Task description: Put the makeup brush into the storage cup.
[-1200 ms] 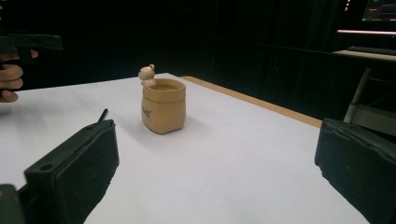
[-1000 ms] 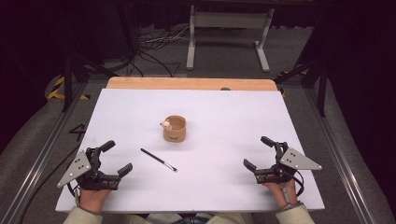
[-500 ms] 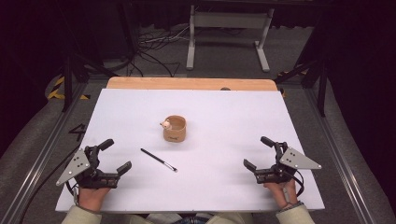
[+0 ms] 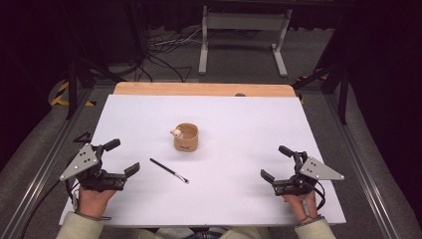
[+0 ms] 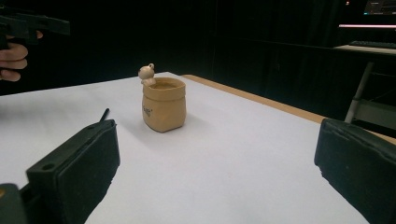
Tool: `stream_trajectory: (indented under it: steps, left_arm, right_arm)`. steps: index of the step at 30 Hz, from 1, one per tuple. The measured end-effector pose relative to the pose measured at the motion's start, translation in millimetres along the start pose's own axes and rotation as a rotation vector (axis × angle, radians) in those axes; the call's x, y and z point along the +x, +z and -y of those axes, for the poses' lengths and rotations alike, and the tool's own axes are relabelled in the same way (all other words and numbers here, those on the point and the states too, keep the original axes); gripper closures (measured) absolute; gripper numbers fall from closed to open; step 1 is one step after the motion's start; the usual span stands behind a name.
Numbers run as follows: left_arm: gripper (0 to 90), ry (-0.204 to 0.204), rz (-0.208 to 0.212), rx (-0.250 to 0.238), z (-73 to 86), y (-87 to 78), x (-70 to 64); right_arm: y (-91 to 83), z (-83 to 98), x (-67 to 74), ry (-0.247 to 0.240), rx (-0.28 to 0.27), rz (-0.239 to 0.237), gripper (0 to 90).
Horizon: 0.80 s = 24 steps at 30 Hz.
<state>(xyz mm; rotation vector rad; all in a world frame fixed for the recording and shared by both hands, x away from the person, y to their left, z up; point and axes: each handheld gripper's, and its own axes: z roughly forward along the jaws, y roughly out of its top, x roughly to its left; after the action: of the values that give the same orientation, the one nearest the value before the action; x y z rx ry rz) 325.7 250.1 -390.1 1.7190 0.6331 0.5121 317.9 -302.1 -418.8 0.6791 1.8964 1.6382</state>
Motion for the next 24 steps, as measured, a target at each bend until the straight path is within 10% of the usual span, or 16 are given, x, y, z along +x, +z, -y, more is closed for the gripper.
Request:
stream_trajectory:
  steps: [24]
  left_arm:
    - [1.9,0.184,0.091,0.351,-39.1,27.5,-12.0]
  right_arm:
    - [-1.3,-0.4,-0.5,0.015,0.010,-0.010,0.6]
